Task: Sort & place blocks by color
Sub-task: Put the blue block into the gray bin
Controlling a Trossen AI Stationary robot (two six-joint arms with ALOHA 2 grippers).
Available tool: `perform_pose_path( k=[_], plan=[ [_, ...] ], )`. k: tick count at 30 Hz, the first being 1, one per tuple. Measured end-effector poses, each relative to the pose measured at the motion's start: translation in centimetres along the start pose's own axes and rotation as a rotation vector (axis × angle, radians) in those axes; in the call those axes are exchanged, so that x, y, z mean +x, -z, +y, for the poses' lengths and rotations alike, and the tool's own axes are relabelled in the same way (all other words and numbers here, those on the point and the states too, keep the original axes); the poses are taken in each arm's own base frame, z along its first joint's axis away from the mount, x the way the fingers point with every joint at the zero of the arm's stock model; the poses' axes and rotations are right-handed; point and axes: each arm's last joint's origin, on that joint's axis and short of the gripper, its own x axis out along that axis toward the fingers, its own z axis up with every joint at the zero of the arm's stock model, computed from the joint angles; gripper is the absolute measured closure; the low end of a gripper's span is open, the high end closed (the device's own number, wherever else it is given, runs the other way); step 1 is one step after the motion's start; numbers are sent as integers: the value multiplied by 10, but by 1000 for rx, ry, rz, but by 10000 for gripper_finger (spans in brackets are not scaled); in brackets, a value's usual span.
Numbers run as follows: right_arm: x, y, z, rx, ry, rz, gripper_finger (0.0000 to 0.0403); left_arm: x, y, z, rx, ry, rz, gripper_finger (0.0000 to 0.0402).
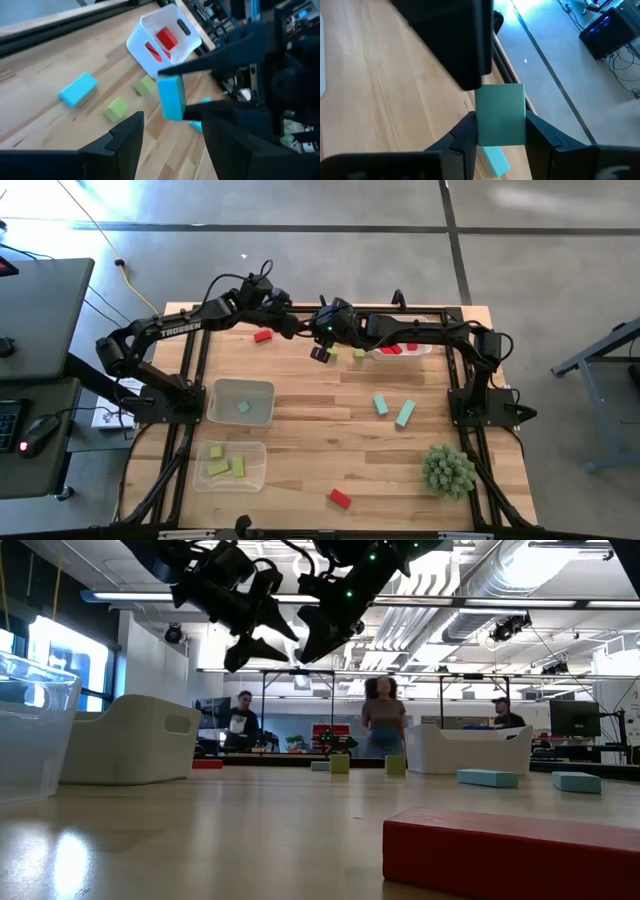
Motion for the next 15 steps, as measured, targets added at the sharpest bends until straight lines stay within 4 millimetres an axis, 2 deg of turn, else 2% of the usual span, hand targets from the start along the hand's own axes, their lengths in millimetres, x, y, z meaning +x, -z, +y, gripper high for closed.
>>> perform_pose_path(
  k=[7, 15],
  plan=[
    [-2, -5, 7, 4, -40, -46, 300, 0, 0, 0, -6, 1, -5, 211],
    [-5, -13, 9, -7, -5, -123, 300, 0, -1, 0, -5, 4, -6, 214]
  ],
)
